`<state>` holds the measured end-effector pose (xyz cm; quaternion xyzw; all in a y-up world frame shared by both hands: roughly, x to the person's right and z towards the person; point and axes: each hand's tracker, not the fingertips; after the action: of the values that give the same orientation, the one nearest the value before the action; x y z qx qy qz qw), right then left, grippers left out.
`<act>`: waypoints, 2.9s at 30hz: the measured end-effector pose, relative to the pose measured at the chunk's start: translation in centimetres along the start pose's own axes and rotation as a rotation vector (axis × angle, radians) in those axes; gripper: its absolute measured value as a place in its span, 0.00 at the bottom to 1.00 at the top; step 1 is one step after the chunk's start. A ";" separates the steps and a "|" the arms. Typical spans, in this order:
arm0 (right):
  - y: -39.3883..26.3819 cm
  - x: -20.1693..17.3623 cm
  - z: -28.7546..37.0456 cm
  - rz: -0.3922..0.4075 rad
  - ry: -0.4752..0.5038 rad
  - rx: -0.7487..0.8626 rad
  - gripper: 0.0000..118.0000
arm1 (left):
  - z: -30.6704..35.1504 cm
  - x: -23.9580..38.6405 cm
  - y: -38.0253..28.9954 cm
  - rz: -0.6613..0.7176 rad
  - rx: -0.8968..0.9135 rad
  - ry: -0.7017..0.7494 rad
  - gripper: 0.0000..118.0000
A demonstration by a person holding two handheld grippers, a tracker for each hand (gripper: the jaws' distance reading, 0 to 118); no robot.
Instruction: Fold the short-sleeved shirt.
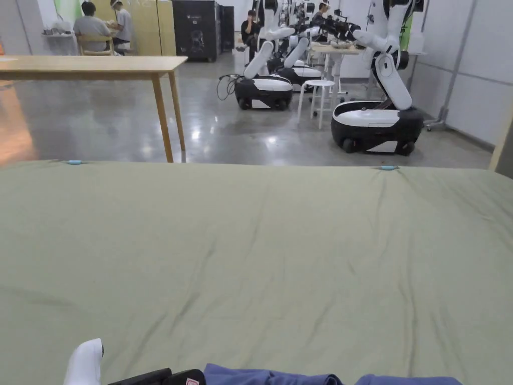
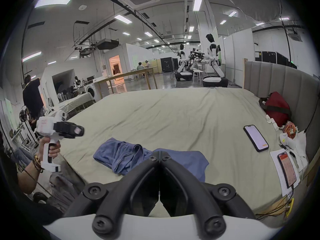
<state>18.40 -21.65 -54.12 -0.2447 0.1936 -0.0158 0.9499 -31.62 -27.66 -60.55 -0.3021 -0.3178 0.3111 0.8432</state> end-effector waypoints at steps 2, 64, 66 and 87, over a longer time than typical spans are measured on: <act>0.0 -0.1 0.1 0.005 0.016 -0.002 0.00 | -1.1 -1.1 0.3 -0.005 -0.030 0.077 0.23; -1.5 1.8 2.7 -0.043 -0.045 0.006 0.00 | -18.9 6.4 -1.1 0.037 -0.269 0.094 0.12; -1.7 2.0 3.4 -0.055 -0.056 0.019 0.00 | -20.8 5.7 -2.1 0.062 -0.307 0.094 0.12; -1.5 3.2 3.2 -0.081 -0.052 0.025 0.00 | -6.3 6.2 1.0 0.030 -0.021 -0.142 0.11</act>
<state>22.68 -21.93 -51.95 -0.2408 0.1588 -0.0505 0.9562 -23.60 -24.55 -62.93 -0.2930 -0.3755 0.3411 0.8104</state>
